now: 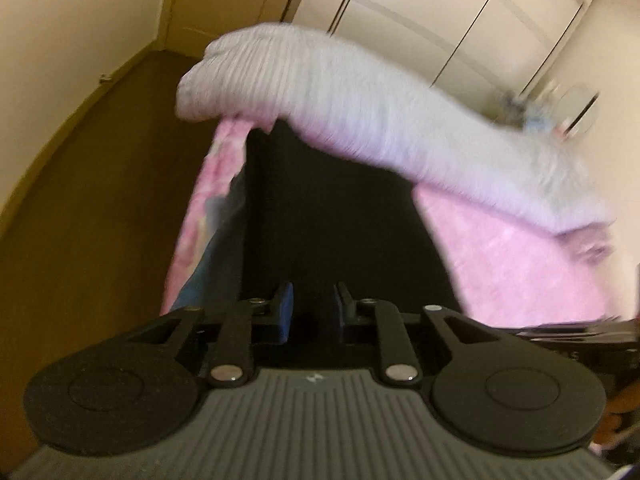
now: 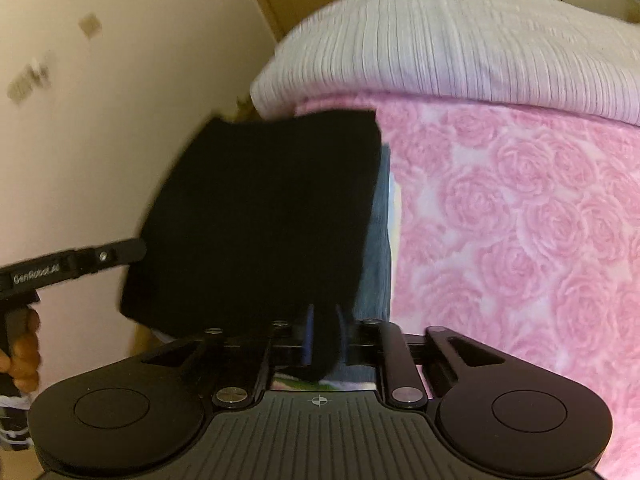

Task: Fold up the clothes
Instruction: 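Lower the black garment onto the blue towel and open both tools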

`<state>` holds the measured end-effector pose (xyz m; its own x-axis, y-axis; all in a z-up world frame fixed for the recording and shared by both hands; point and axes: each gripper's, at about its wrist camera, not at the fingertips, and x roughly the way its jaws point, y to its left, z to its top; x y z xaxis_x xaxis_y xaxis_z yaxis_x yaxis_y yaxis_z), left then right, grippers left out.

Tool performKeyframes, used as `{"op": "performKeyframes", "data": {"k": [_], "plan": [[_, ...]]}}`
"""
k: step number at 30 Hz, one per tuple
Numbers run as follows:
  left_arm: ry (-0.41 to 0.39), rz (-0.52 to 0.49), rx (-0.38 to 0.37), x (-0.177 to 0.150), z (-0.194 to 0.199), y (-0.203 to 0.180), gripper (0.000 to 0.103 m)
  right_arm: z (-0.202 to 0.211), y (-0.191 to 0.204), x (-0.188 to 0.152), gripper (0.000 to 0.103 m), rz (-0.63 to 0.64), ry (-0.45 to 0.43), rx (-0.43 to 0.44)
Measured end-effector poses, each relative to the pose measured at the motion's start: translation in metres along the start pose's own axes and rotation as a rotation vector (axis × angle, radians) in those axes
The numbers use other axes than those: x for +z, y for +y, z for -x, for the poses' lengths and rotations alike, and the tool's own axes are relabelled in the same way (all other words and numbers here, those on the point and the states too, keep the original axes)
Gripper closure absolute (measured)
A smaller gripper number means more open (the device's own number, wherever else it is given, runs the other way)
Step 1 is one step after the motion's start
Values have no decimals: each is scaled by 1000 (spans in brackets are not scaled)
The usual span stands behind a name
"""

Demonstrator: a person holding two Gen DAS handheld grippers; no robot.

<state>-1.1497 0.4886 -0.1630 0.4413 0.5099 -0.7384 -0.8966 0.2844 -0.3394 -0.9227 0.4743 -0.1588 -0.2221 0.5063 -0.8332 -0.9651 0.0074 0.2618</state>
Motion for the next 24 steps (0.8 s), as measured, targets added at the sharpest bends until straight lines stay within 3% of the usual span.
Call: {"op": "performKeyframes", "data": {"k": [3, 5, 11, 16, 20, 24], "plan": [[20, 2, 63, -11, -23, 7, 92, -12, 11, -10, 95, 57, 40, -16], [22, 23, 80, -14, -30, 13, 100, -25, 15, -14, 96, 85, 61, -33], [53, 2, 114, -5, -24, 7, 101, -10, 2, -8, 96, 76, 71, 12], [26, -29, 111, 10, -2, -9, 99, 12, -9, 5, 96, 47, 5, 44], [102, -22, 153, 4, -25, -10, 100, -14, -10, 4, 96, 54, 54, 56], [110, 7, 213, -3, -39, -7, 103, -26, 0, 3, 96, 129, 86, 36]]}}
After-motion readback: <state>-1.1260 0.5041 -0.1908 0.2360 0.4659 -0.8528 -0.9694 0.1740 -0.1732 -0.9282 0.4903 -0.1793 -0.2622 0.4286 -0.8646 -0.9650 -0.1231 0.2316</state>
